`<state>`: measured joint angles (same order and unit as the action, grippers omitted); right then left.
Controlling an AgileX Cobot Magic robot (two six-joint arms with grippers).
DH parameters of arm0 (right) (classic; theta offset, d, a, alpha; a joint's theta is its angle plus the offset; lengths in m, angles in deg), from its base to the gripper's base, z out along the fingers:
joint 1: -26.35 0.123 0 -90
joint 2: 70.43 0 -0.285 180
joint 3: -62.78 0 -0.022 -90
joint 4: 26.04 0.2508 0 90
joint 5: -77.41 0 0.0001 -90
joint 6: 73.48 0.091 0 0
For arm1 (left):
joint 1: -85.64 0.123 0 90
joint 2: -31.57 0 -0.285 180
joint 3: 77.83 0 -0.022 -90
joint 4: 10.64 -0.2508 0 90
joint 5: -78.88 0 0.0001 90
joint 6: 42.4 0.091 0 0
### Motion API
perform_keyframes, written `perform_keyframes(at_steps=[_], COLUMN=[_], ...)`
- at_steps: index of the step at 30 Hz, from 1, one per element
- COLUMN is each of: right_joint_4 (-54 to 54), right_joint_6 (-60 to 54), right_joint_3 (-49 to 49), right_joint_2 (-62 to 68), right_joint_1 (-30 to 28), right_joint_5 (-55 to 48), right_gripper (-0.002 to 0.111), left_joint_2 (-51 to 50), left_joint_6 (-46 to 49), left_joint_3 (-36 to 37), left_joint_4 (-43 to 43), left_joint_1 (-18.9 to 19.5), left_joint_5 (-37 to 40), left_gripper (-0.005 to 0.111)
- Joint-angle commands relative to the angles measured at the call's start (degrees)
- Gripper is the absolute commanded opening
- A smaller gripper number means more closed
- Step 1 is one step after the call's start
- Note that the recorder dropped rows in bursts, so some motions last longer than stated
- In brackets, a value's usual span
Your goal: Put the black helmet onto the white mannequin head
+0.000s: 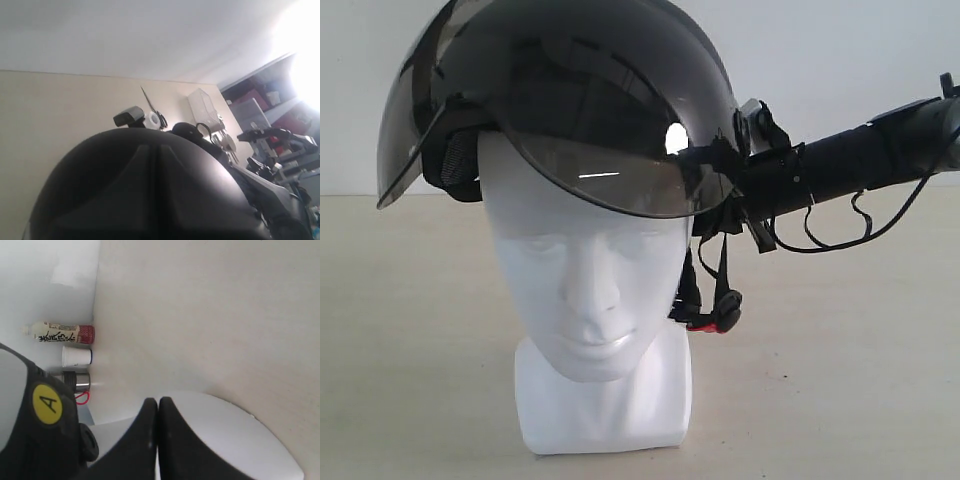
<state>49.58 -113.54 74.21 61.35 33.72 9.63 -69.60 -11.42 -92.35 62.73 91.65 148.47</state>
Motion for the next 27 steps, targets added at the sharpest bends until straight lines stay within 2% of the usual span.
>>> perform_keyframes(at_steps=[1, 5, 13, 20, 27], right_joint_4=[1.6, 1.7, 1.7, 2.0, -6.7], right_joint_6=[-1.7, -2.0, -2.5, -2.8, 1.4], right_joint_3=[0.0, 0.0, 0.0, 0.0, 0.0], right_joint_2=[-1.7, -2.7, -5.6, -7.3, -6.7], right_joint_1=[0.8, 0.8, 0.5, 0.5, -2.9], right_joint_5=[-2.2, -2.2, -2.2, -2.2, -2.2], right_gripper=[0.000, 0.000, 0.000, 0.000, 0.000], left_joint_2=[-1.5, -1.9, -1.9, -1.8, -1.6], left_joint_6=[-1.8, -2.2, -4.9, -5.7, -5.2], left_joint_3=[-0.3, -0.3, -0.3, -0.3, -0.3], left_joint_4=[0.0, -1.7, -1.1, -1.0, 0.2], left_joint_1=[-5.0, -7.6, -8.1, -10.8, -11.2], left_joint_5=[0.4, 0.4, 0.4, 0.4, 0.4], left_gripper=[0.004, 0.004, 0.004, 0.004, 0.004])
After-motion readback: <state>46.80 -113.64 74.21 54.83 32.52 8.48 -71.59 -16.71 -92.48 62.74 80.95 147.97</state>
